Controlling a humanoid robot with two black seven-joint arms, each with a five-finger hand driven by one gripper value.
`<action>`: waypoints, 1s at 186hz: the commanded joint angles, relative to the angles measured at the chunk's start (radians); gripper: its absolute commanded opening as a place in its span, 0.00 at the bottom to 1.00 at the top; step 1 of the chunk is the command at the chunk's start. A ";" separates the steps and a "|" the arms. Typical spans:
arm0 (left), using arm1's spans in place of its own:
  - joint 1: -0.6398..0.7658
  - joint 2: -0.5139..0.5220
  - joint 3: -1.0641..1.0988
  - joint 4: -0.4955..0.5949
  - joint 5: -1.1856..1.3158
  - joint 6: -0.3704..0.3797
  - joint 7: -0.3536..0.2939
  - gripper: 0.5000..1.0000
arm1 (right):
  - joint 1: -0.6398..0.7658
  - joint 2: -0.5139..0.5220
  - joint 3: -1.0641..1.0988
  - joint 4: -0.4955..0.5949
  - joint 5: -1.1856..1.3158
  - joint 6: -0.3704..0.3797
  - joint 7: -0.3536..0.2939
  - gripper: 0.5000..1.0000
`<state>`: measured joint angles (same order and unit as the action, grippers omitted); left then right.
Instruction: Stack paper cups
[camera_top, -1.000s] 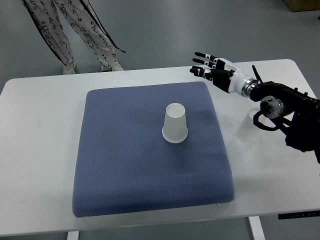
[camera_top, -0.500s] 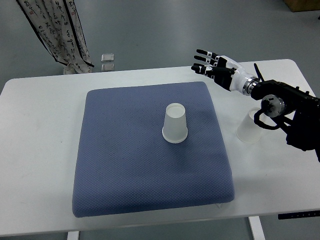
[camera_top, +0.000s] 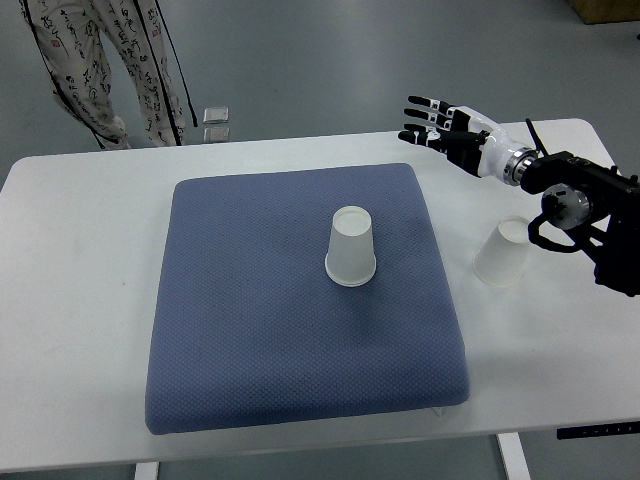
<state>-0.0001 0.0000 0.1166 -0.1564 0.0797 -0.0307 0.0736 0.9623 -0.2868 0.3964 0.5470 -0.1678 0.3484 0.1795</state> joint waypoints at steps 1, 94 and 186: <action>0.000 0.000 0.000 0.000 0.000 0.000 0.000 1.00 | 0.019 -0.021 -0.005 0.001 -0.071 0.023 0.000 0.83; 0.000 0.000 0.000 0.000 0.000 0.000 0.000 1.00 | 0.064 -0.230 -0.013 0.162 -0.728 0.119 0.000 0.83; 0.000 0.000 0.000 0.000 0.000 0.000 0.000 1.00 | 0.150 -0.365 -0.189 0.311 -0.961 0.253 0.041 0.83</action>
<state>0.0001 0.0000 0.1166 -0.1565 0.0797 -0.0307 0.0735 1.0968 -0.6376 0.2580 0.8169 -1.1272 0.6007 0.2197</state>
